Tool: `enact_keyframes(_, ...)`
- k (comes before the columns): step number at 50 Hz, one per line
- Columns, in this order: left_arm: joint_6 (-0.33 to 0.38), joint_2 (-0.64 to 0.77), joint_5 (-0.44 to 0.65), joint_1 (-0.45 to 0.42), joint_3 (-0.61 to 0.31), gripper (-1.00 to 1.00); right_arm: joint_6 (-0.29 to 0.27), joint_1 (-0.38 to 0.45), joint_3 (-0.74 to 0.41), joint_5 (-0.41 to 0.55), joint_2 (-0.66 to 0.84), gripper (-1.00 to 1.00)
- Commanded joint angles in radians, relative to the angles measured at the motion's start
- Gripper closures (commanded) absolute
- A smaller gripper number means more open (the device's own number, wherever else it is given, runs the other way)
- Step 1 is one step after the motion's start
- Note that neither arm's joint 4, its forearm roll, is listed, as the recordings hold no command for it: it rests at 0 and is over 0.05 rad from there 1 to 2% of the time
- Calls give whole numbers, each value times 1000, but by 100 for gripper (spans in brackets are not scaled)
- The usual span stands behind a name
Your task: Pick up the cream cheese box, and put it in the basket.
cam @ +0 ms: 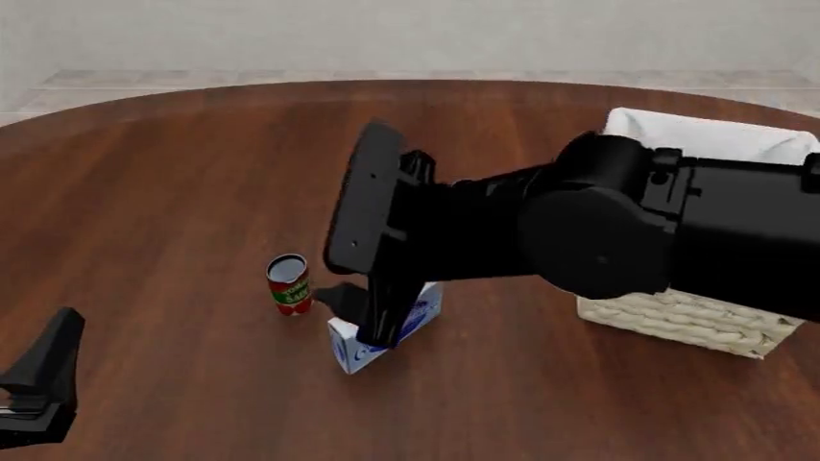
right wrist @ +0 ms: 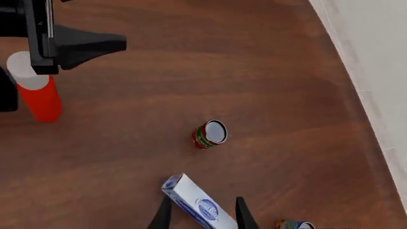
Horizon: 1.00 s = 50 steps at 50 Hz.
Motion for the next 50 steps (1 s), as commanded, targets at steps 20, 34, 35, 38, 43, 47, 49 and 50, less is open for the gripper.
enact_keyframes(20,0,0,0,0,0,-100,-465,-75,-96,172,182,-100)
enact_keyframes(34,0,0,0,0,0,-100,-596,-22,-40,220,219,-100)
enact_keyframes(35,0,0,0,0,0,-100,-590,-15,-52,232,225,-100)
enact_keyframes(38,0,0,0,0,0,-100,-572,-12,-92,246,248,-100)
enact_keyframes(43,0,0,0,0,0,-100,-623,-53,-95,238,273,-100)
enact_keyframes(47,0,0,0,0,0,-100,-628,-61,-130,235,287,-100)
enact_keyframes(49,0,0,0,0,0,-100,-638,-71,-132,231,293,-100)
enact_keyframes(50,0,0,0,0,0,-100,-643,-73,-131,229,294,-100)
